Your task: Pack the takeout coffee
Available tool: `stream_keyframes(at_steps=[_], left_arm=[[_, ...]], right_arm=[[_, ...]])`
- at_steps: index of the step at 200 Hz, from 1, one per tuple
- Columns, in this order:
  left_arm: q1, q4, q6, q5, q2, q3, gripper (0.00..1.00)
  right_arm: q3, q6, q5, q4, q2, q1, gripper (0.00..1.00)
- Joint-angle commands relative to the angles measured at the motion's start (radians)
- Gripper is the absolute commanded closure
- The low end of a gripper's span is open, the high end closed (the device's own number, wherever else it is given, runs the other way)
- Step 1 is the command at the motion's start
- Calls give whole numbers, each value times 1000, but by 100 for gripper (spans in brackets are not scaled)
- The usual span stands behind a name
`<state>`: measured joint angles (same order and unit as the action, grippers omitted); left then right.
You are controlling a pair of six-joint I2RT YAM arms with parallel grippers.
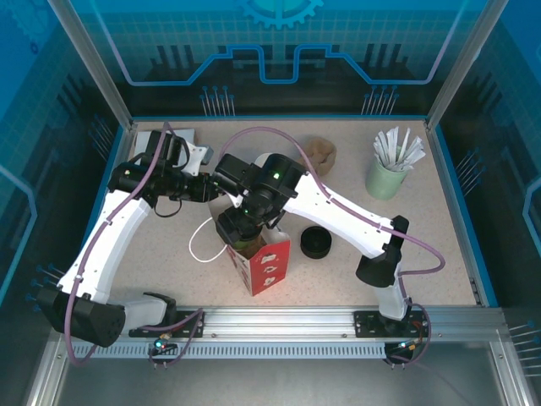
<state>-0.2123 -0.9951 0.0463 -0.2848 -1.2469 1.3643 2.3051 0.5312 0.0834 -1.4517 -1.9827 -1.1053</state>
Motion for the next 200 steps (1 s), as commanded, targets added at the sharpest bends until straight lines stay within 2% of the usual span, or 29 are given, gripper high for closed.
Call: stream_keyframes(at_steps=[1,35,83,128,200], left_arm=[[-4,7,-19,11,13,-20,79],[-4,10,-10,10,8,-25,79],[-4,16,-2,13,5,-34,79],[-4,18,5,16,6,-40,79],[-4,14,15,20,5,-39,79]], right_arm=[[36,-3,71,-103,10,6,21],[70,-21,-20,-26,10,-11,22],[77,-11,-68,11,3,-19,22],[137,-11,-43,-2,9,-27,23],[142,-13,-83,19,-29,-47,24]])
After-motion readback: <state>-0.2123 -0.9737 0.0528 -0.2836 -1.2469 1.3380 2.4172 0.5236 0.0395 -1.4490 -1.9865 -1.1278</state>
